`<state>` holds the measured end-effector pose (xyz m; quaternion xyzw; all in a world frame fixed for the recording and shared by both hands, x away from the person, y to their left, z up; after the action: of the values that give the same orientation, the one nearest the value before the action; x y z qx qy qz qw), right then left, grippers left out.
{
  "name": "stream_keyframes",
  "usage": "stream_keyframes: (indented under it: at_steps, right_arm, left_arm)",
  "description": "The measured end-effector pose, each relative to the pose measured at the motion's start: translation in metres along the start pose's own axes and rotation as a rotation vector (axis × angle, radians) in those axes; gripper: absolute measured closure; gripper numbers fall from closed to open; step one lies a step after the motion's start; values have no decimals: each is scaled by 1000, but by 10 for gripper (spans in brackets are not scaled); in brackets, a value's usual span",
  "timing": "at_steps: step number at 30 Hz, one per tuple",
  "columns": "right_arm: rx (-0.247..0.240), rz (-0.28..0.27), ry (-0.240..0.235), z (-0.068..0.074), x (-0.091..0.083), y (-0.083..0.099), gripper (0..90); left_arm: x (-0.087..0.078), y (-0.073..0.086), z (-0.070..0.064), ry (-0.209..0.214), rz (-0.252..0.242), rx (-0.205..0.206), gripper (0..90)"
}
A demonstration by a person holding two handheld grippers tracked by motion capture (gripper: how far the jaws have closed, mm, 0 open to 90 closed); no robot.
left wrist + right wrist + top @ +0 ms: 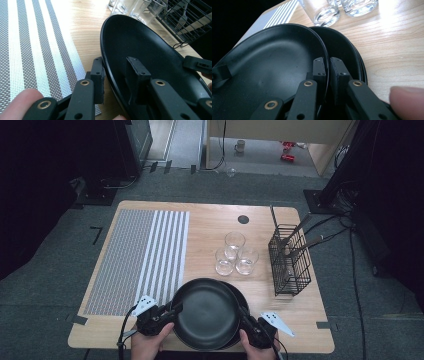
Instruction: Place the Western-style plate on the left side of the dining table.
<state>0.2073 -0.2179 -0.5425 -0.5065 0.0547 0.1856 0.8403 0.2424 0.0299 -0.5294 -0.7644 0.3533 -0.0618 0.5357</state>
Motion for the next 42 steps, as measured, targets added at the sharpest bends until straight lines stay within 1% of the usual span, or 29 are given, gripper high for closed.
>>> stream_keyframes:
  at_steps: [5,8,13,15,16,17,18,19,20,24,27,29,33,34,36,41,42]
  right_arm:
    - [0,7,-9,0,0,1,821]
    - [11,10,-10,0,1,3,809]
    - [18,17,-5,1,0,5,783]
    - [25,36,12,2,0,8,758]
    - [38,38,11,1,1,8,751]
    - [38,38,11,1,1,8,751]
    - [110,43,7,-1,1,8,767]
    - [110,43,7,-1,1,8,767]
    - [127,50,6,-2,0,8,773]
    - [144,55,3,-3,0,8,783]
    - [147,49,-1,-3,0,8,785]
    - [147,46,7,-3,-1,8,784]
    - [129,33,10,-1,-2,7,783]
    - [117,23,11,0,-2,5,784]
    - [112,15,12,0,-3,4,787]
    - [115,-2,3,2,-5,0,798]
    - [113,-15,-6,3,-7,-3,805]
  left_arm:
    - [0,2,0,5,7,-4,669]
    - [1,2,0,11,11,-5,663]
    - [1,3,0,26,20,-7,655]
    - [2,6,-2,43,39,-6,647]
    - [3,8,-2,45,45,-9,646]
    - [3,8,-2,45,45,-9,642]
    - [3,8,-2,46,47,-21,643]
    - [3,8,-2,49,45,-23,643]
    - [3,8,-2,53,47,-22,644]
    - [3,8,-2,61,48,-26,651]
    - [3,8,-2,63,48,-33,655]
    - [4,8,-2,63,48,-35,655]
    - [4,7,-2,73,42,-42,659]
    - [4,7,-2,77,41,-43,661]
    - [3,6,-2,89,34,-46,665]
    - [2,4,-3,103,20,-47,674]
    - [1,2,-2,120,14,-57,679]
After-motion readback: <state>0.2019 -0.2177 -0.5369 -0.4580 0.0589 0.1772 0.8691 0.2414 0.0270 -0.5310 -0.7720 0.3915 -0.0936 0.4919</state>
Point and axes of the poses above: each handheld gripper's, and its own axes: x roughly forward along the jaws, y roughly out of its underside, z roughly to its left, the point moved 7 cm from there along x, roughly forward along the jaws, and after that the axes turned 13 degrees about -z, right-handed, at the moved point
